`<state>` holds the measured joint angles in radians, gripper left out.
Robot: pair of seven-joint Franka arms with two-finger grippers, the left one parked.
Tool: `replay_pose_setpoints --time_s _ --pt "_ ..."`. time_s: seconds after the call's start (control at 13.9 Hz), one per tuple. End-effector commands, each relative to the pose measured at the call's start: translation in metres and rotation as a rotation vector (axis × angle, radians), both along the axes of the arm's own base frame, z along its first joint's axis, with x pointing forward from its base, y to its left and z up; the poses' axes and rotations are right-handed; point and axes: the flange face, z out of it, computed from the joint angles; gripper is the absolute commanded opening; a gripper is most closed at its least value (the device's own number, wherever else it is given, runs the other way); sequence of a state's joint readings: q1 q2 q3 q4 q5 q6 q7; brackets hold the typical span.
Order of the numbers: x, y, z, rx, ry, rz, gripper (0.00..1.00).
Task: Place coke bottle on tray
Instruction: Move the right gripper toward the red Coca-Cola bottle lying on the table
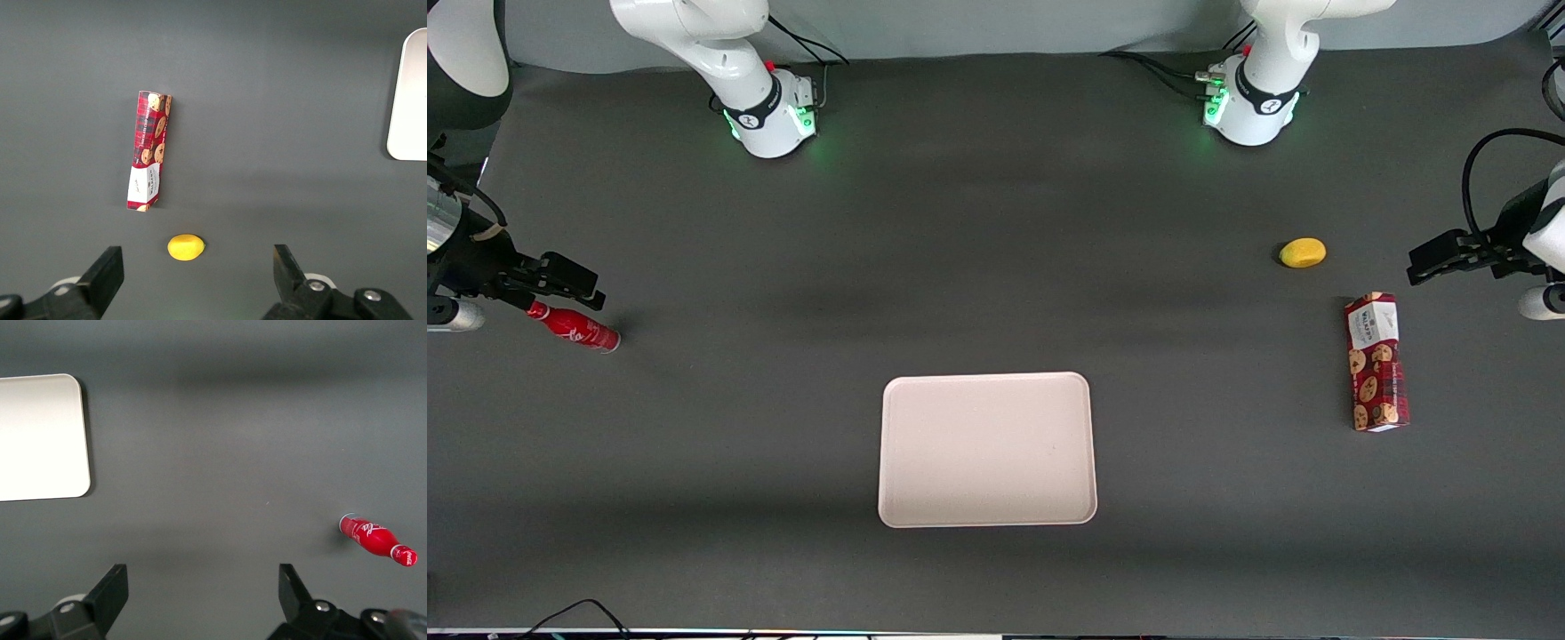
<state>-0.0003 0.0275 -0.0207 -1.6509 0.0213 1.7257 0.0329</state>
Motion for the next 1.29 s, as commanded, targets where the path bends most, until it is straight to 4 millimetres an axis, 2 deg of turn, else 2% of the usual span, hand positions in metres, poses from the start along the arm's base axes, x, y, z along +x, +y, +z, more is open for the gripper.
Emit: replay_pose_setpoints --time_s 0.0,1.22 --pt "-0.0012 -0.0017 0.0039 0.013 -0.006 0.016 1.0" --pt "-0.0078 -0.0033 0.0015 0.013 0.03 0.011 1.0"
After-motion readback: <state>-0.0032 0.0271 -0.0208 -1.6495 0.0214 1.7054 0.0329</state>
